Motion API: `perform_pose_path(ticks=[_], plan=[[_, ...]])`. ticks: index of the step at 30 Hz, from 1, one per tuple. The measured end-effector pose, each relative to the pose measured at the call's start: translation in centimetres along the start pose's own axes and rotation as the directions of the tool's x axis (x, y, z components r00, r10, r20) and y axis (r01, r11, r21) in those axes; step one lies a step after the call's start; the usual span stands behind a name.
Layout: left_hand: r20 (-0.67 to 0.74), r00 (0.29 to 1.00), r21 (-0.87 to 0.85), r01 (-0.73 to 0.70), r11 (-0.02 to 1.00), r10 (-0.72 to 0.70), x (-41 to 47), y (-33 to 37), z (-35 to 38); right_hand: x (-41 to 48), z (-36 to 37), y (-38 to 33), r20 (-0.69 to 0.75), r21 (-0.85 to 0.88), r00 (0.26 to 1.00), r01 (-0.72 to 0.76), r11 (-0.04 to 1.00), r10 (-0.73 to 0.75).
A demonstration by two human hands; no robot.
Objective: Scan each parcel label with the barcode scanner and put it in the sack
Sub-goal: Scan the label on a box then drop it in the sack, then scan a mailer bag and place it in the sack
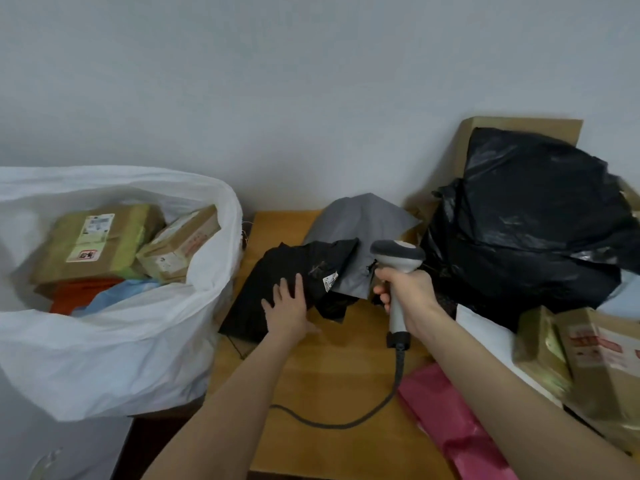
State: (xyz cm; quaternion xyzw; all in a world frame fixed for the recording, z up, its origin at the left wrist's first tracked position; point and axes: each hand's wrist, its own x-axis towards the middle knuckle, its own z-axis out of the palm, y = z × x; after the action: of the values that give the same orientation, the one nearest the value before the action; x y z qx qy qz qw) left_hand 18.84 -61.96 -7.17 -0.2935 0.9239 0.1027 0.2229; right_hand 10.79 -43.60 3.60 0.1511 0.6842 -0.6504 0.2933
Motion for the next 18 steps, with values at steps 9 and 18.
perform_pose_path(ticks=[9, 18], plan=[[-0.48, 0.869, -0.421, -0.11, 0.901, -0.118, -0.3, -0.1, -7.5, -1.0, -1.6, 0.2, 0.04, 0.145, 0.999, 0.023, 0.989, -0.029], [-0.285, 0.957, -0.943, -0.272, 0.19, -0.045, -6.3, -1.6, -18.8, -4.7, -1.2, -4.9, 0.034, 0.311, 0.977, 0.189, 0.932, -0.209]])
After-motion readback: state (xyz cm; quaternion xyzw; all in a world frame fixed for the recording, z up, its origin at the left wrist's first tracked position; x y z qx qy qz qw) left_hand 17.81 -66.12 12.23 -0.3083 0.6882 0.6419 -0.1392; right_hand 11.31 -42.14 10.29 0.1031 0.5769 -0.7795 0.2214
